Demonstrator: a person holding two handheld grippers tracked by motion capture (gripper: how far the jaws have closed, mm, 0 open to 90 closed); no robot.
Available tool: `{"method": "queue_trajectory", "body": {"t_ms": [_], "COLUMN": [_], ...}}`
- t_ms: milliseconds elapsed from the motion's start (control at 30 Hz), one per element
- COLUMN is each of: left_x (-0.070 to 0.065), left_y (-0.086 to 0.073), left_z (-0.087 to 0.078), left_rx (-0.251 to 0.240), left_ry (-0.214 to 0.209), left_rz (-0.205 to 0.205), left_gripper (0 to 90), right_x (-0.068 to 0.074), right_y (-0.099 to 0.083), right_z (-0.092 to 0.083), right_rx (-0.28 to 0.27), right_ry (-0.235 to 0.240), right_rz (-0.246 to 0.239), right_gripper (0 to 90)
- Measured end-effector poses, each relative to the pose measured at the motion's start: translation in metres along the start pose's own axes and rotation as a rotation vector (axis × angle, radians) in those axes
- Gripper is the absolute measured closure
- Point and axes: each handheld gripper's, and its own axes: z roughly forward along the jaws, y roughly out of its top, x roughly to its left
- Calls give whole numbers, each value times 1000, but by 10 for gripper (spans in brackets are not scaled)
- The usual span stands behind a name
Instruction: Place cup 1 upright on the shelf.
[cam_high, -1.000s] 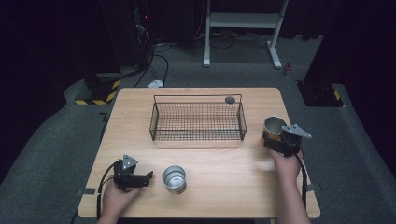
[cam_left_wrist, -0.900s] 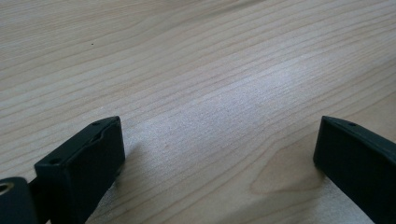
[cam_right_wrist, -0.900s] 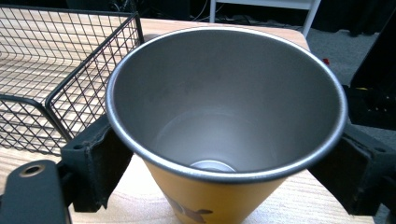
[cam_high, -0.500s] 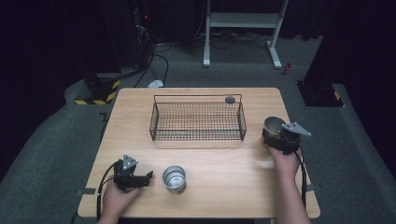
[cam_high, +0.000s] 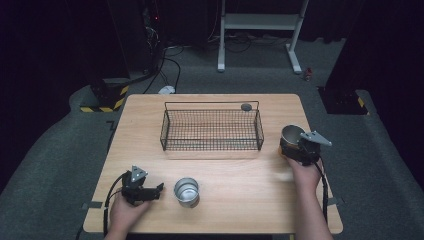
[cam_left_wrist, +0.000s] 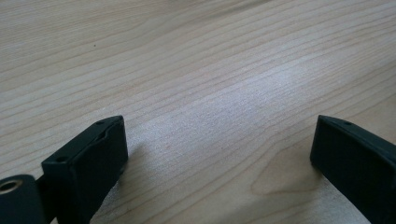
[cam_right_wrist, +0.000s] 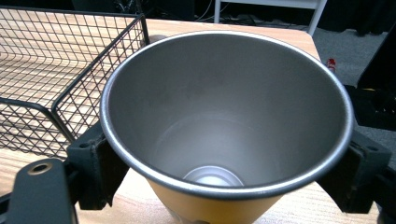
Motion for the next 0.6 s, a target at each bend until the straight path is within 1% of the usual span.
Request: {"method": "queue_trajectory", "body": {"t_ms": [167,300,367,500,533,600], "left_x": [0,1,1,1,1,1], "left_y": [0,0,0,0,0,0], "left_z": [0,0,0,0,0,0], "left_rx": [-3,2,3,3,1,1], "left_ry": [0,-9,-8,-9,-8,-9], "left_rz": [0,-10,-7,-7,-10,-10], "left_gripper": [56,56,56,56,56,56], "right_x": [2,5,5,11,15,18], "right_y": [1,1,1,1,1,1], "right_z": [-3,-9,-10,-16,-20,-23], "right_rx": [-7,-16,-19,-31,-36,-45], "right_ry": [1,9,8,7,11,16], "right_rz": [-5,-14,-21,-31,-38,-35], "right_gripper": [142,142,142,142,142,143]}}
